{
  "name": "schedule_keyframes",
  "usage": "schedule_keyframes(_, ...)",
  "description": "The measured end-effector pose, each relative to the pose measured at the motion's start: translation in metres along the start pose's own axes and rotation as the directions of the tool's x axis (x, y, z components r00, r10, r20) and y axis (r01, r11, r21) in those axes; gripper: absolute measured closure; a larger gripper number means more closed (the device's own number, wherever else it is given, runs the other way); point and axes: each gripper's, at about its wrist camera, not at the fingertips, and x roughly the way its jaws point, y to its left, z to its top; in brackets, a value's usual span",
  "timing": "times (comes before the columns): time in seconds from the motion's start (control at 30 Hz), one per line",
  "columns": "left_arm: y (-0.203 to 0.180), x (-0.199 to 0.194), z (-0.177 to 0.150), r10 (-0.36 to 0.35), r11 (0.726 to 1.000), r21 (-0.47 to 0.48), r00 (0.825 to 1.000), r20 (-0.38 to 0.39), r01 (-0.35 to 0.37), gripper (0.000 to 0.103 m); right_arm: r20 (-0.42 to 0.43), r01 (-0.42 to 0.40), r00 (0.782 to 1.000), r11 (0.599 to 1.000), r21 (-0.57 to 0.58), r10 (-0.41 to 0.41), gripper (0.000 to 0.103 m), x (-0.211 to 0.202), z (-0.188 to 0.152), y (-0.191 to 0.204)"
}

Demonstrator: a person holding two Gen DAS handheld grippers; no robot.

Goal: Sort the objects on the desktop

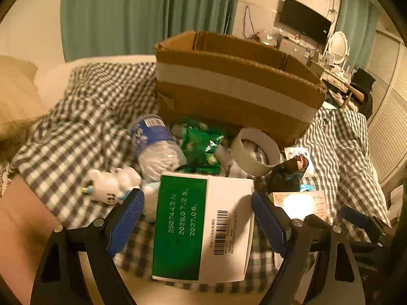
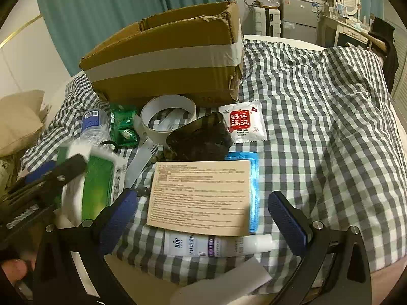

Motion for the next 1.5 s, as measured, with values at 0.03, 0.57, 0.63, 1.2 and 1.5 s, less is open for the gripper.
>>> schedule_keyframes(0.03,0.002,-0.001,-0.001,-0.004,1.0,0.001,1.0,0.008,0.004,0.014,-0.013,-0.007,1.0,1.0,-0.001,0.007,0.001,0.003,-0.001,0.002)
schedule_keyframes(0.57,-0.006,0.021,-0.021,-0.099,0.993,0.051,0.992,-0.074,0.103,0.0,-0.153,0.084,0.984,0.996,-0.02,-0.086,0.0,0.037,-0.009,0.0)
schedule_keyframes(0.63,-0.003,0.022,-0.021,-0.104,0.993,0.043,0.992,-0.077,0.107,0.0,-0.176,0.048,0.984,0.997,0.054,-0.038,0.0,0.041,-0.007,-0.014)
schedule_keyframes(1.2,0.007,0.021,-0.019,-0.098,0.995,0.024,0.99,-0.105,0.101,0.0,-0.07,-0.317,0.937,0.915,0.249,0.344,0.023,0.015,-0.002,-0.028)
schedule_keyframes(1.5,0.006,0.017,-0.021,-0.11,0.993,0.02,0.985,-0.131,0.114,0.0,-0.177,-0.281,0.914,0.884,0.374,0.365,0.023,0.055,-0.01,-0.039)
